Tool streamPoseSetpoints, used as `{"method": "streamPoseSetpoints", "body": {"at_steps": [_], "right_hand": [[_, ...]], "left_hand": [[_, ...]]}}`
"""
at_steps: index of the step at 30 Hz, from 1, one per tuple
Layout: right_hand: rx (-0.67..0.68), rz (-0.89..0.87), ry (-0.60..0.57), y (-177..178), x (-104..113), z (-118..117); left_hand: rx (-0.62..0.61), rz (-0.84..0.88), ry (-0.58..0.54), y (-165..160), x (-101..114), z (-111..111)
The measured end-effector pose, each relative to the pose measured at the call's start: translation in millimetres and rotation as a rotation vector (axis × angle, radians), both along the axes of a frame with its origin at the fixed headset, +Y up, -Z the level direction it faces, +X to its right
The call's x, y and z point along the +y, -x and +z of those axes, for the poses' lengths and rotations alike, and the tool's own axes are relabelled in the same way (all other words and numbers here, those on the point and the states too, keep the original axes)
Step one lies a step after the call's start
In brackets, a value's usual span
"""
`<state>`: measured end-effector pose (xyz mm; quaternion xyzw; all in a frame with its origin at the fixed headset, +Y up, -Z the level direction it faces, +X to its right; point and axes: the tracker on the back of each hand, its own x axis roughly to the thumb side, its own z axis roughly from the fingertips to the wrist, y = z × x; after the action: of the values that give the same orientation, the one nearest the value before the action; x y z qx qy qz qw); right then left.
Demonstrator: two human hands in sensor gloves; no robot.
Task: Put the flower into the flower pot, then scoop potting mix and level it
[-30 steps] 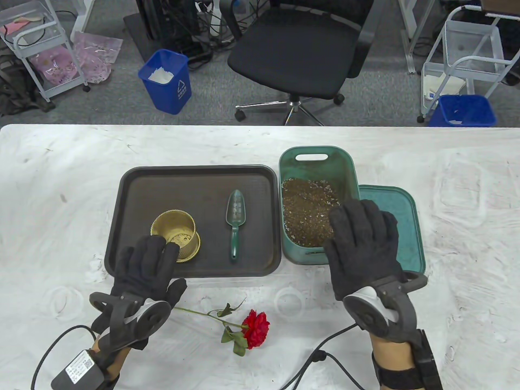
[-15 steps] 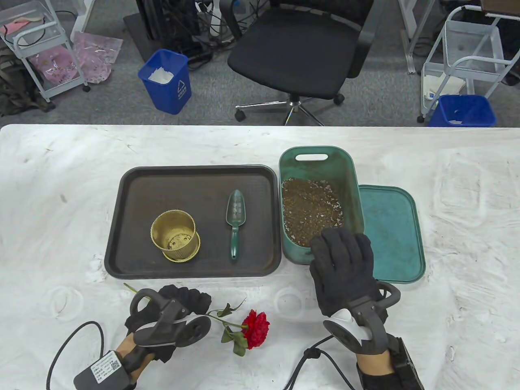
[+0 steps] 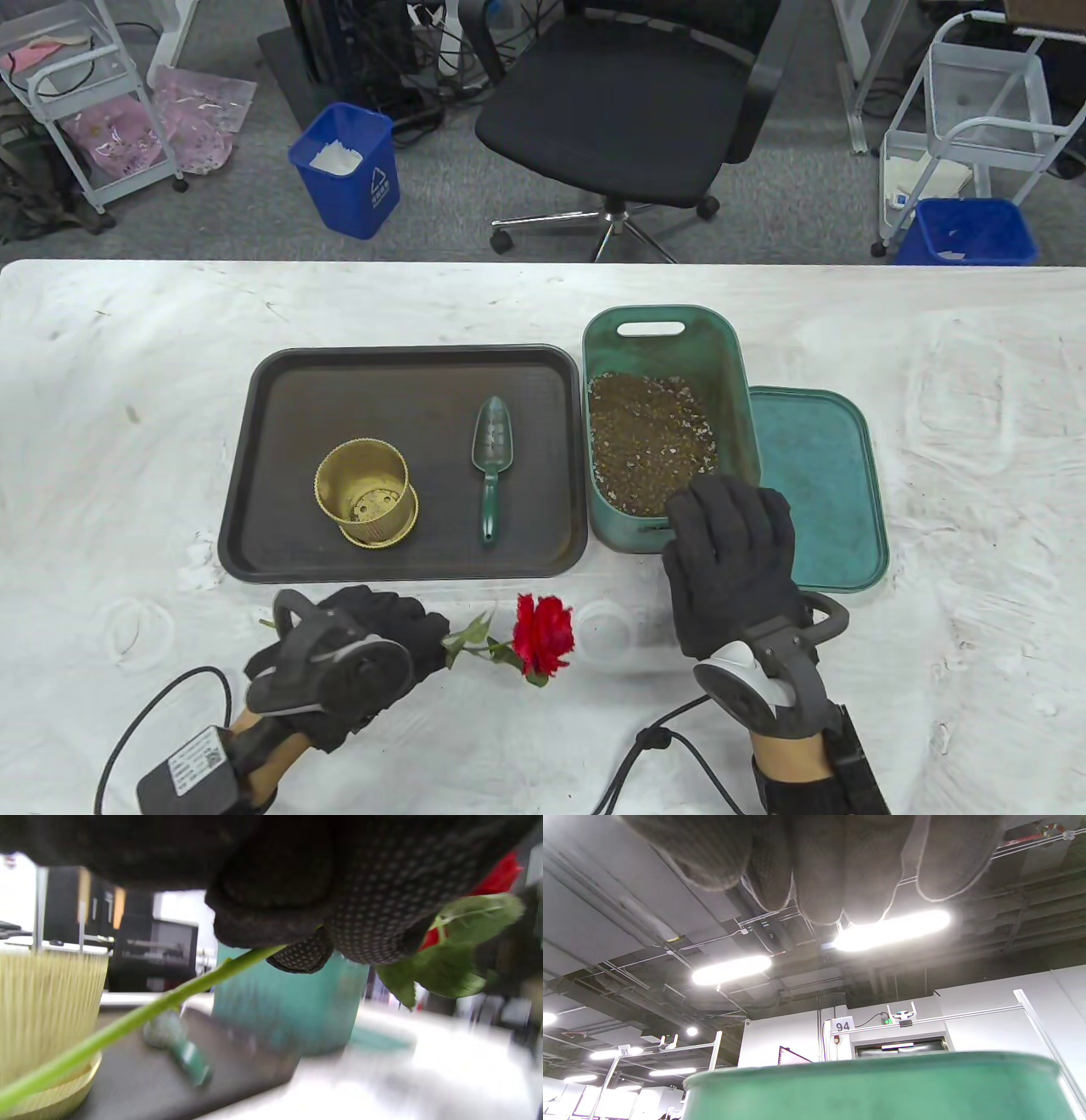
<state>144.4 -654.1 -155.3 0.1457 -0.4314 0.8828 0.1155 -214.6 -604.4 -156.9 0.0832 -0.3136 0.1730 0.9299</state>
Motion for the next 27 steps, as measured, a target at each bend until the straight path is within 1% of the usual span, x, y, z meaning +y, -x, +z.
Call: {"method": "streamPoseSetpoints", "body": {"at_steps": [1, 2, 3, 4, 5, 6, 7, 8, 9, 10, 14, 15, 16, 21, 27], "right_hand": [[-0.003, -0.006, 0.002, 0, 0, 0], [-0.003, -0.007, 0.002, -1, 0, 0], [-0.003, -0.007, 0.001, 0, 0, 1], [-0.003, -0.004, -0.007, 1, 0, 1], [-0.003, -0.002, -0.01, 1, 0, 1], [0.002, 0.001, -0.011, 2, 1, 1], [0.003, 0.006, -0.012, 3, 0, 2], [0.001, 0.017, -0.014, 4, 0, 2], [0.0, 0.019, -0.014, 4, 0, 2], [-0.003, 0.021, -0.018, 5, 0, 3], [0.0, 0.014, -0.022, 5, 0, 4], [0.0, 0.021, -0.022, 6, -1, 4], [-0.001, 0.025, -0.022, 7, -1, 4], [0.003, 0.041, -0.004, 11, -5, 3], [0.017, 0.065, 0.012, 19, -9, 2]], "left_hand": [[0.006, 0.11, -0.003, 11, 19, 0], [0.024, 0.259, -0.016, 27, 44, -1], [0.043, 0.343, -0.037, 37, 59, -1], [0.092, 0.441, -0.089, 53, 75, -2], [0.135, 0.488, -0.129, 63, 83, -2], [0.204, 0.543, -0.194, 77, 87, -4], [0.256, 0.611, -0.225, 91, 85, -6], [0.295, 0.705, -0.252, 104, 78, -9], [0.329, 0.761, -0.261, 112, 72, -11], [0.385, 0.826, -0.267, 123, 59, -14], [0.523, 0.901, -0.174, 149, 9, -28], [0.538, 0.941, -0.152, 153, -3, -31], [0.552, 0.962, -0.128, 154, -10, -34], [0.569, 0.934, -0.034, 152, -35, -43], [0.592, 0.873, 0.0, 151, -48, -43]]}}
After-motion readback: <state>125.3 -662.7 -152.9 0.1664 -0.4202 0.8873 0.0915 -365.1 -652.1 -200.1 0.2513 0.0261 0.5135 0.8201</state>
